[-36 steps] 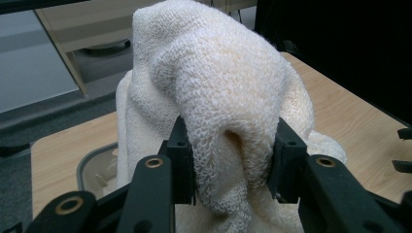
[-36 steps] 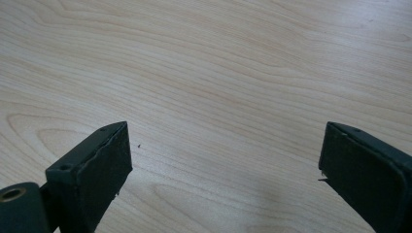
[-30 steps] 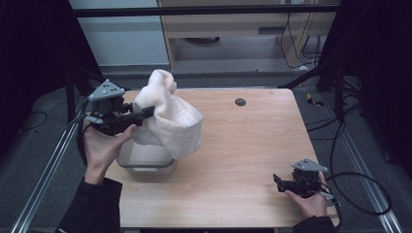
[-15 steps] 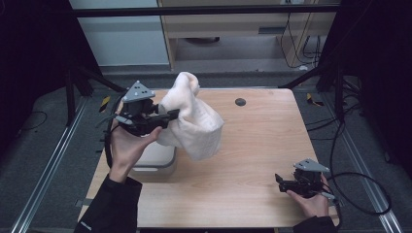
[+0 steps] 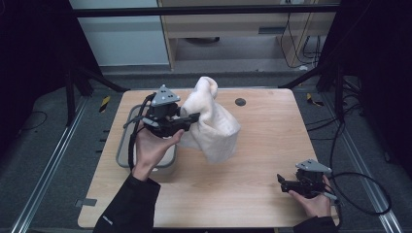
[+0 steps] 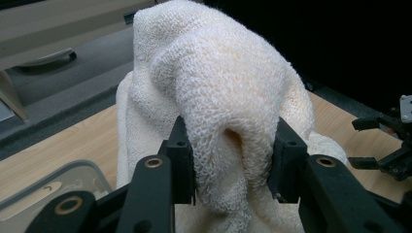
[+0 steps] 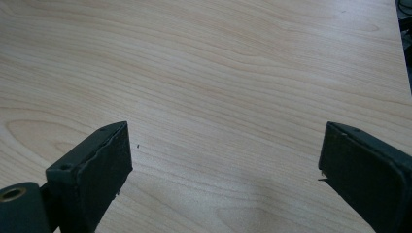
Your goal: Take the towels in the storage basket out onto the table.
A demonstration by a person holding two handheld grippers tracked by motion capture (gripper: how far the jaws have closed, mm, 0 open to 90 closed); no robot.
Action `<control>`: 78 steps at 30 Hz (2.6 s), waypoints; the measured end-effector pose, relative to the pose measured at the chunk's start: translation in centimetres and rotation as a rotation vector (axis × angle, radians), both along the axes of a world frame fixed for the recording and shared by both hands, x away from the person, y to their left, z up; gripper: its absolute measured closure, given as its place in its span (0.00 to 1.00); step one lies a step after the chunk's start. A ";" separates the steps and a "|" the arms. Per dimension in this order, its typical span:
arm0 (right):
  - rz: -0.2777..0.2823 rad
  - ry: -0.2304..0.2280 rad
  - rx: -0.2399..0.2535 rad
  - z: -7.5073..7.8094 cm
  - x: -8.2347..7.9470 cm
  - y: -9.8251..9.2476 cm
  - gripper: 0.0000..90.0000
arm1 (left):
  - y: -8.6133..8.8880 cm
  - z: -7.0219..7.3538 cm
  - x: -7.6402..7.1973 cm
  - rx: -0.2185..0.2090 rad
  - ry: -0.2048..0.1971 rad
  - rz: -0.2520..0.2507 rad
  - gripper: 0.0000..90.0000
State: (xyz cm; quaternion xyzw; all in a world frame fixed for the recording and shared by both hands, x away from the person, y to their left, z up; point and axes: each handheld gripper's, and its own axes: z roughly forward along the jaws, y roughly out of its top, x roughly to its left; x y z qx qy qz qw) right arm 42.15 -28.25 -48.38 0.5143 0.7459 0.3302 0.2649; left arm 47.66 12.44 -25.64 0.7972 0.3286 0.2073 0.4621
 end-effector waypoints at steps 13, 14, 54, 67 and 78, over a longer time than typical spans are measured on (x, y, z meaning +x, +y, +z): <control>-0.016 0.006 -0.011 -0.3 0.1 -0.6 0.06 | -2.9 -2.9 1.1 0.008 0.030 -0.034 0.67; -0.013 0.002 -0.017 -0.3 0.1 -0.7 0.06 | -3.1 -3.1 1.2 0.008 0.034 -0.034 0.67; -0.022 0.015 -0.029 -0.7 0.2 -1.0 0.07 | -7.4 -13.7 3.7 0.042 0.170 -0.076 0.66; -0.019 0.021 -0.031 -0.8 0.2 -0.9 0.07 | -7.5 -16.3 3.6 0.054 0.193 -0.078 0.62; -0.020 0.028 -0.030 -0.9 0.2 -0.9 0.06 | -7.2 -17.3 3.5 0.052 0.180 -0.054 0.49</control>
